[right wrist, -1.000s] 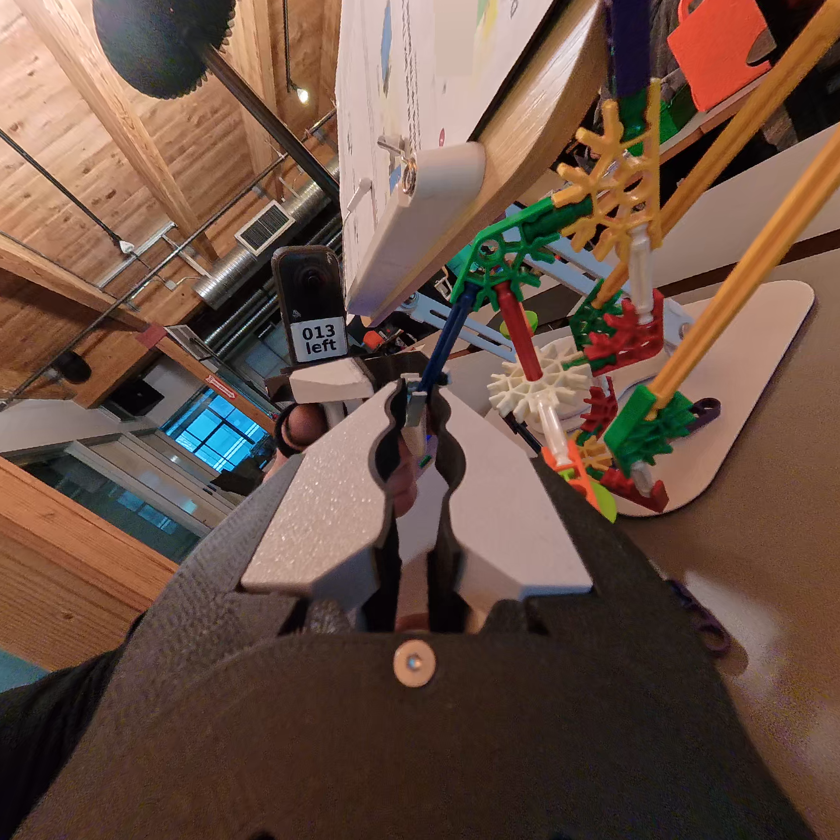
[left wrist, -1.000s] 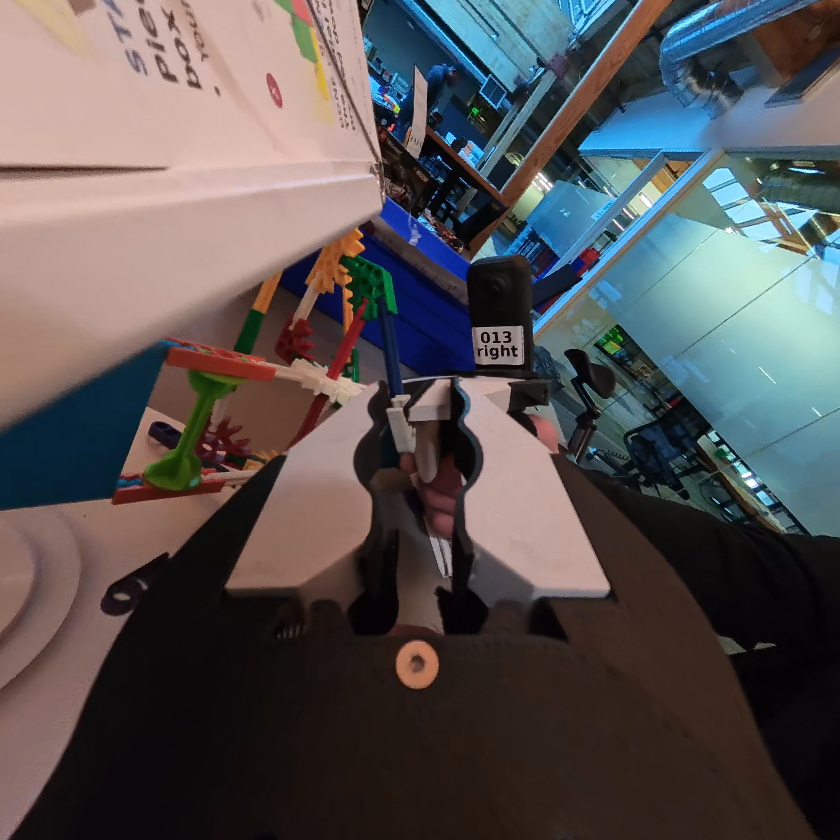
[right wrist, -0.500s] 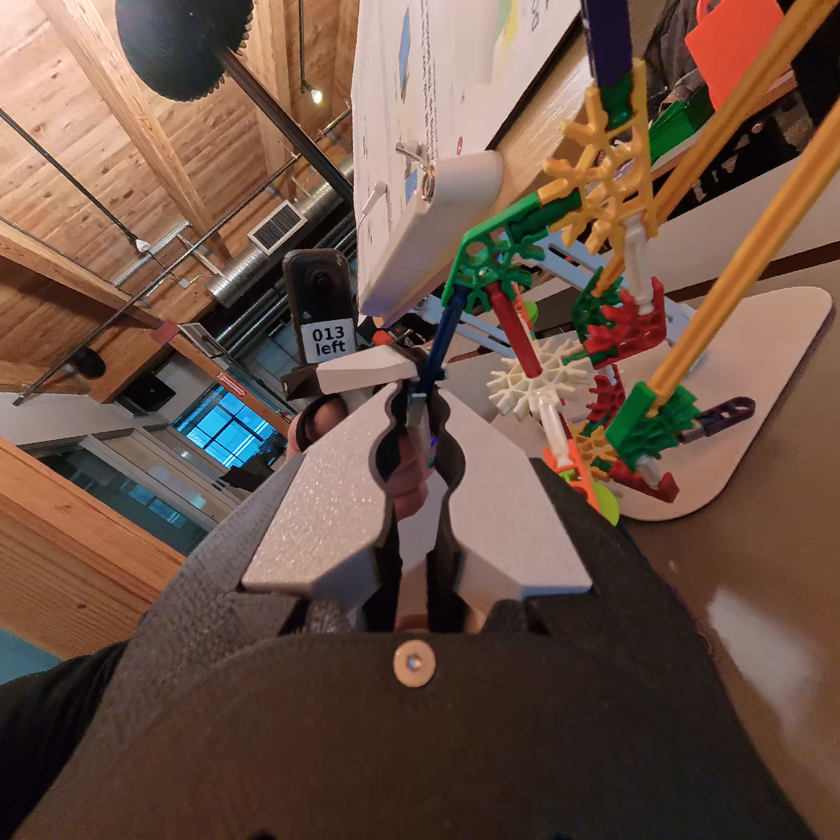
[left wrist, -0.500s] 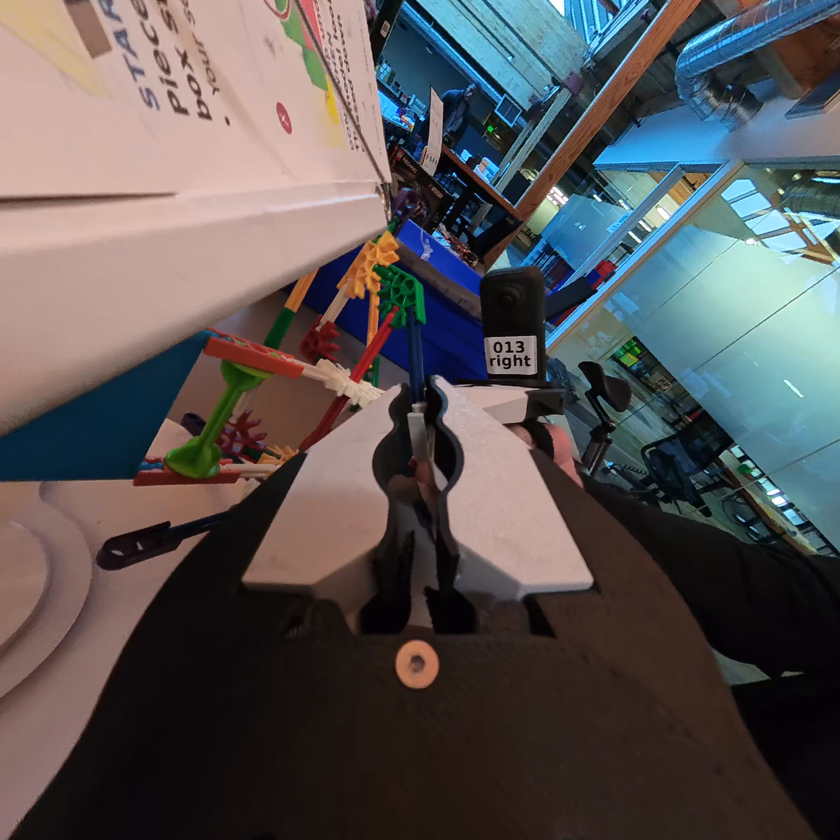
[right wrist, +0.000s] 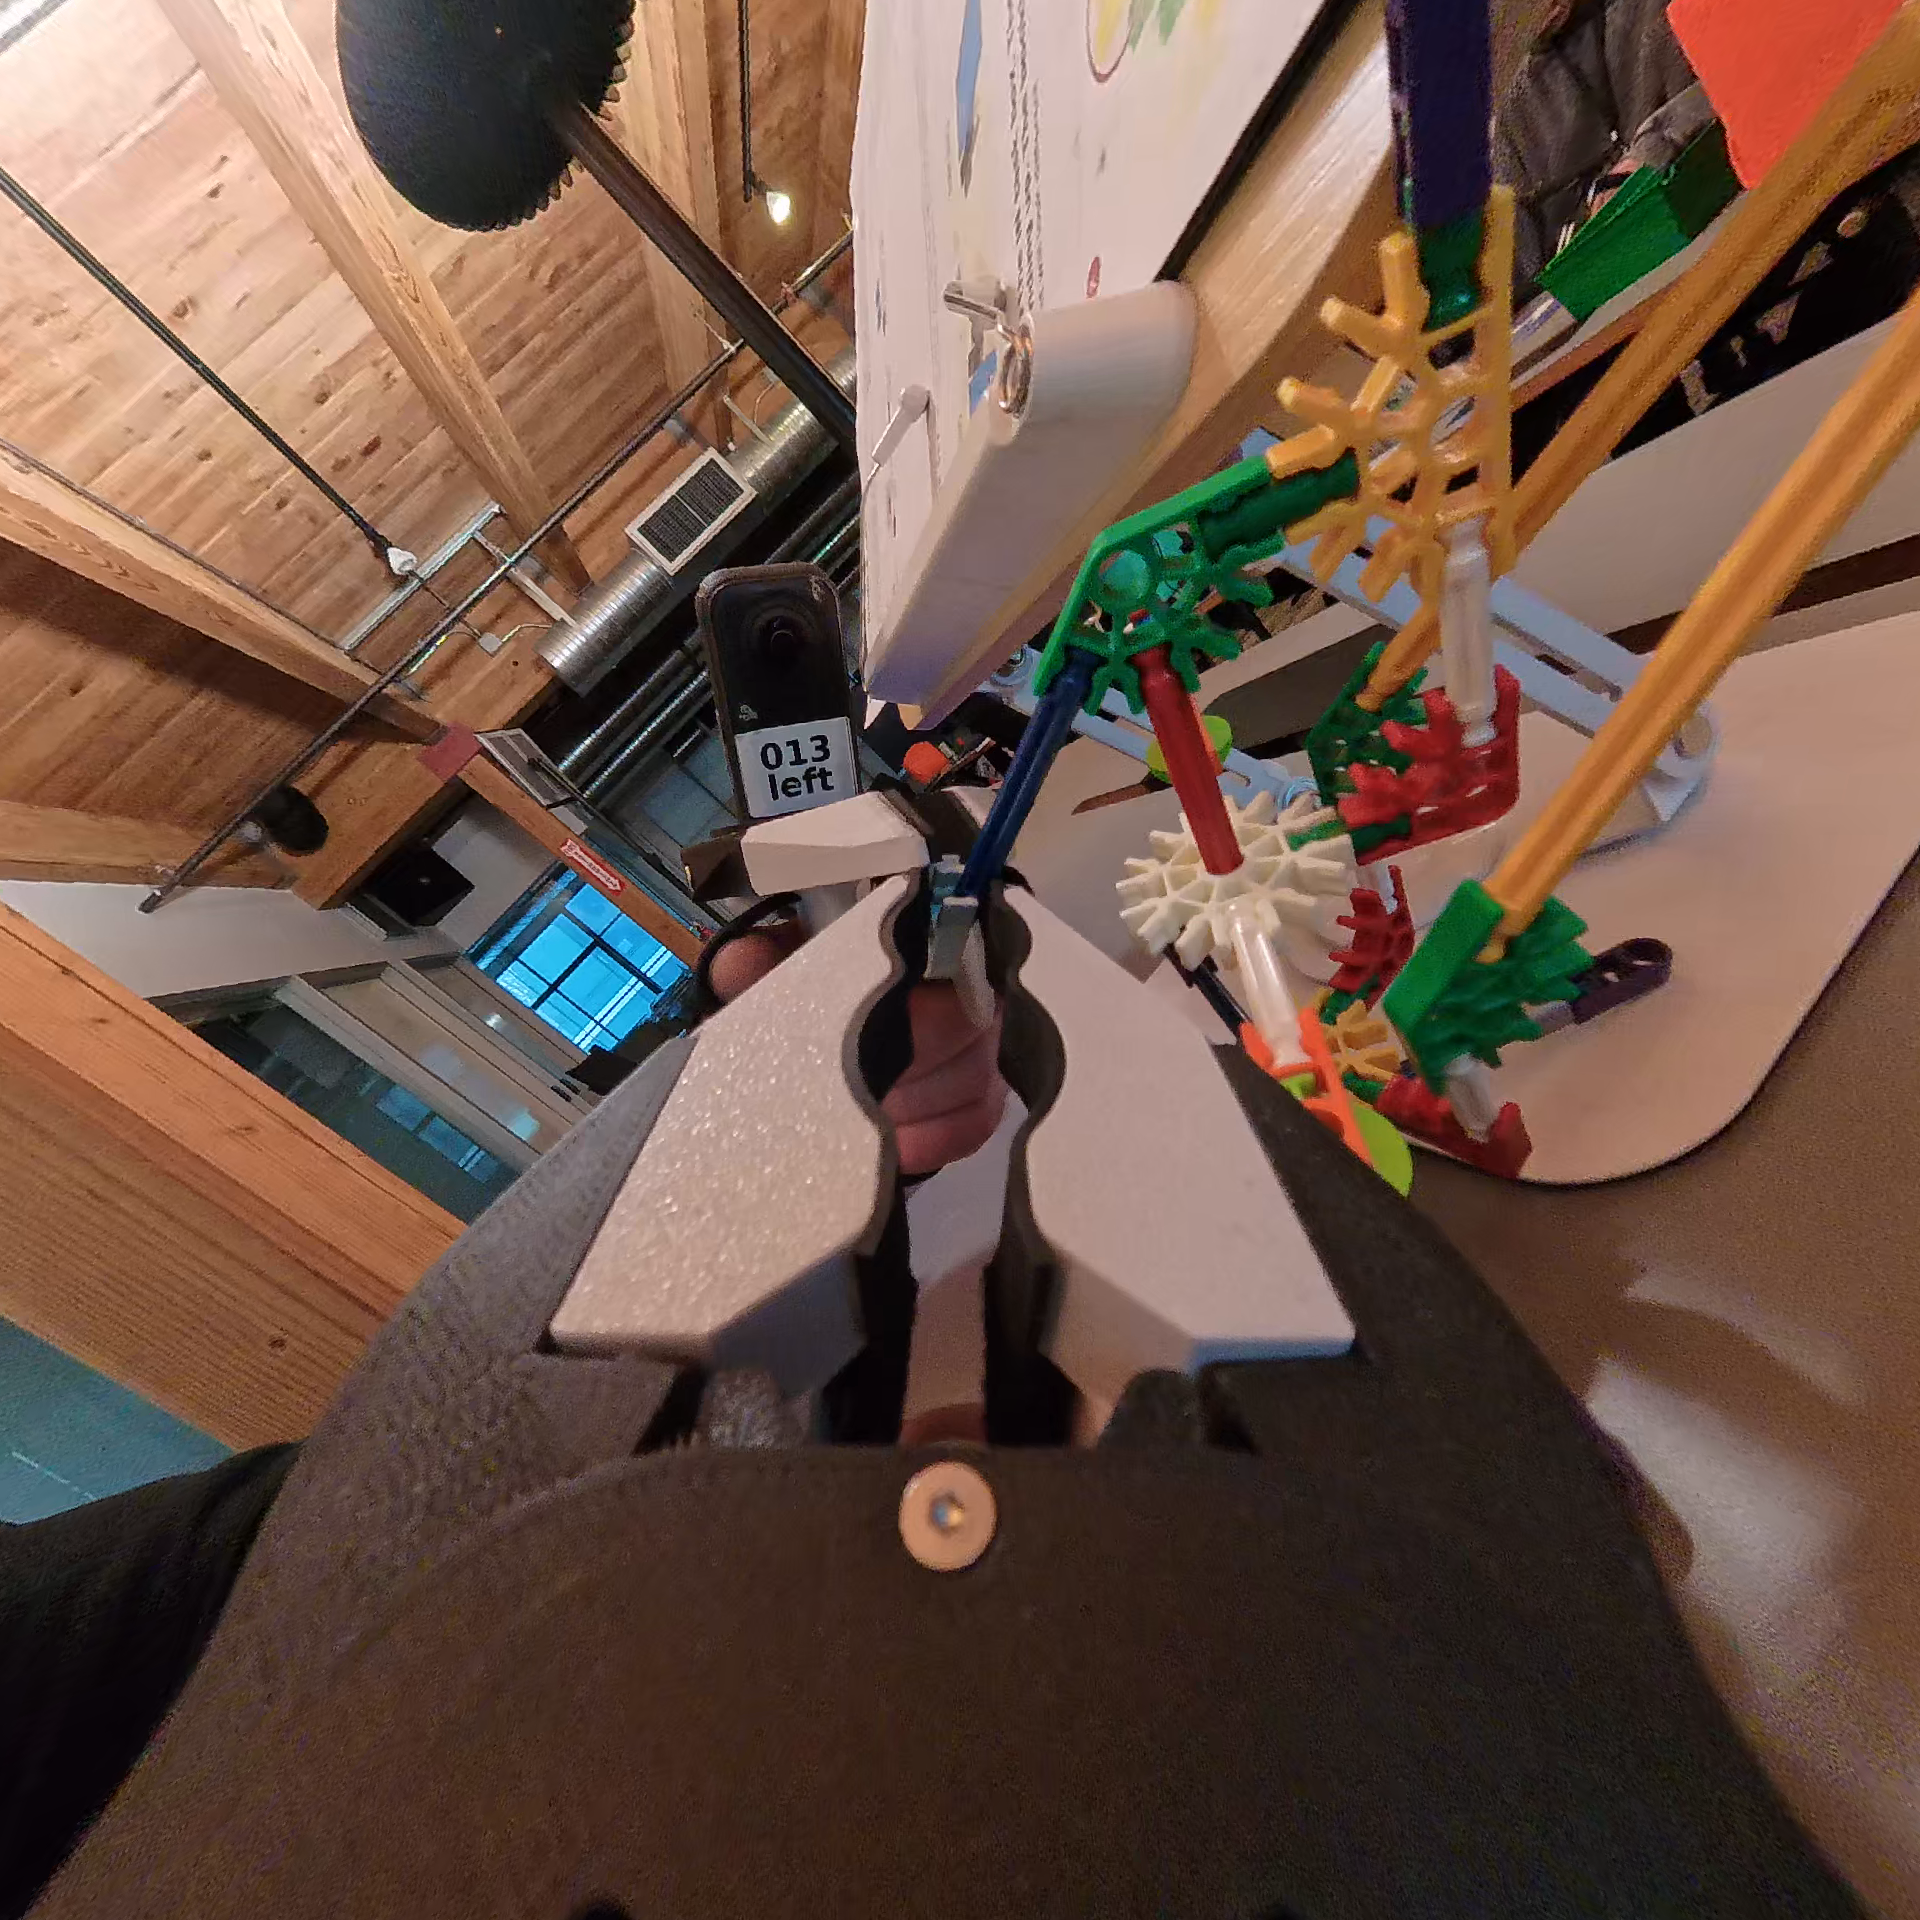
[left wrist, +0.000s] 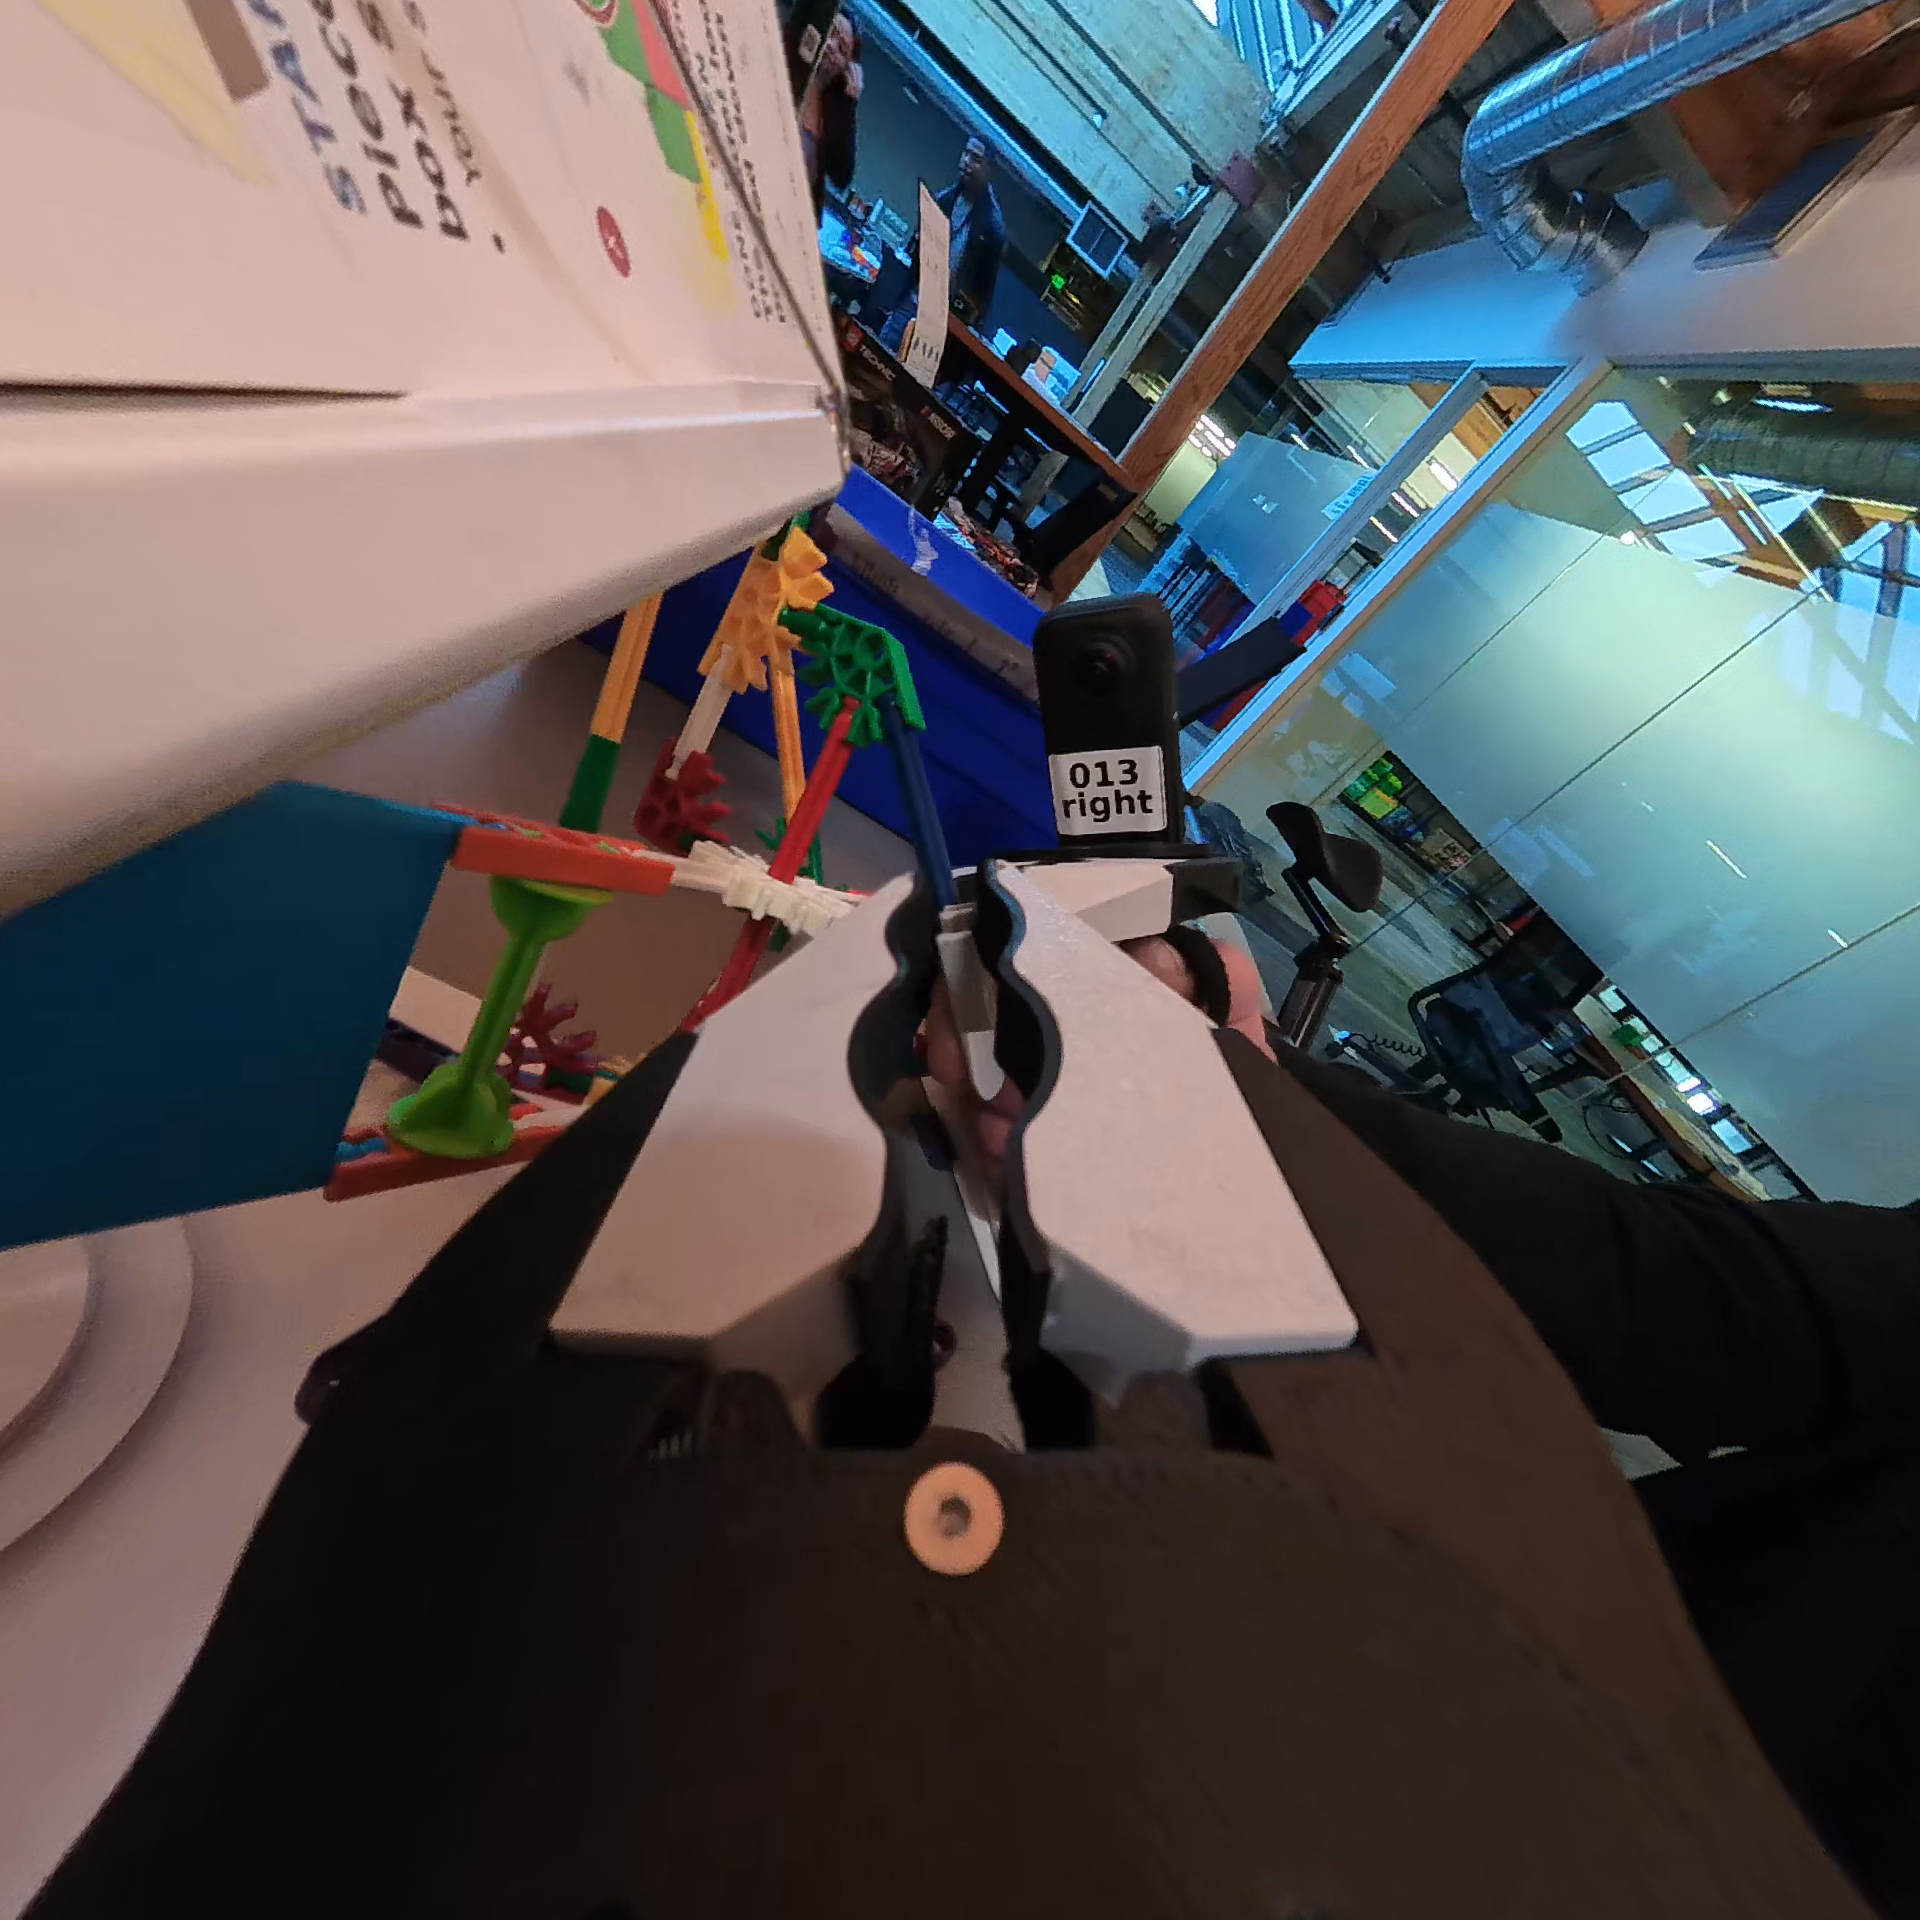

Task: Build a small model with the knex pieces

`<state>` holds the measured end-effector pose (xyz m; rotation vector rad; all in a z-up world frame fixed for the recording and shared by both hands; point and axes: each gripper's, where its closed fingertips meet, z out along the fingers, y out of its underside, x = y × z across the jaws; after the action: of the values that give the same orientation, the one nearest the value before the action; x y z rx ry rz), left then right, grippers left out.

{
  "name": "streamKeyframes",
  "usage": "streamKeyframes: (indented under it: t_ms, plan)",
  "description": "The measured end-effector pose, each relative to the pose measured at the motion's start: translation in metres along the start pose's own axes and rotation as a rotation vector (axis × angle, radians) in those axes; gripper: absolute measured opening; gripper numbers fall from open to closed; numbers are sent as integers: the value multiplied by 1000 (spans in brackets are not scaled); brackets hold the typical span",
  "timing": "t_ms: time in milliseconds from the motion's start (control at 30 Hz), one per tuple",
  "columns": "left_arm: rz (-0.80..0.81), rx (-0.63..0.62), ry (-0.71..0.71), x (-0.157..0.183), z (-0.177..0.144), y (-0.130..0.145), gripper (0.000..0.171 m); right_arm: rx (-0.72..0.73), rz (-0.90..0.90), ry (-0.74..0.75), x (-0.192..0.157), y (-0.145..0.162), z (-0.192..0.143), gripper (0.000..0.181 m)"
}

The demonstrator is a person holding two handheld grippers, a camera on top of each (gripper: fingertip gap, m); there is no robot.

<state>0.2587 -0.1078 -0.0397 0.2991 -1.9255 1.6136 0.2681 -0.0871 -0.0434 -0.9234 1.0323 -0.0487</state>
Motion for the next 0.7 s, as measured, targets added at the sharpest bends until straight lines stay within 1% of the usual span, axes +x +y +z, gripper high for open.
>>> streamKeyframes:
  t_ms: [133, 200, 233, 267, 300, 367, 433, 600, 667, 700]
  plan:
    - [5, 21, 52, 8, -2, -2, 6, 0, -30, -28, -8, 0, 0, 7]
    - [19, 20, 171, 28, -7, -1, 40, 8, -25, -45, -11, -2, -1, 7]
    - [42, 10, 164, 29, -8, -1, 41, 5, -29, -51, -12, -2, -1, 7]
    - [74, 7, 118, 25, -7, -2, 30, -1, -43, -51, -14, -2, -1, 7]
    - [92, 9, 102, 25, -4, -3, 27, 7, -49, -56, -16, -4, -1, 7]
    - [102, 8, 95, 27, -1, -4, 29, 21, -48, -52, -17, -7, -3, 6]
    - [95, 7, 75, 24, 1, -5, 20, 14, -55, -47, -17, -6, -5, 6]
    - [98, 45, 52, 22, 7, -8, 14, 36, -59, -31, -16, -10, -8, 7]
    - [115, 58, 18, 17, 10, -9, 4, 33, -71, -21, -15, -10, -9, 7]
    - [103, 69, 30, 18, 11, -10, 3, 34, -84, -16, -15, -11, -10, 6]
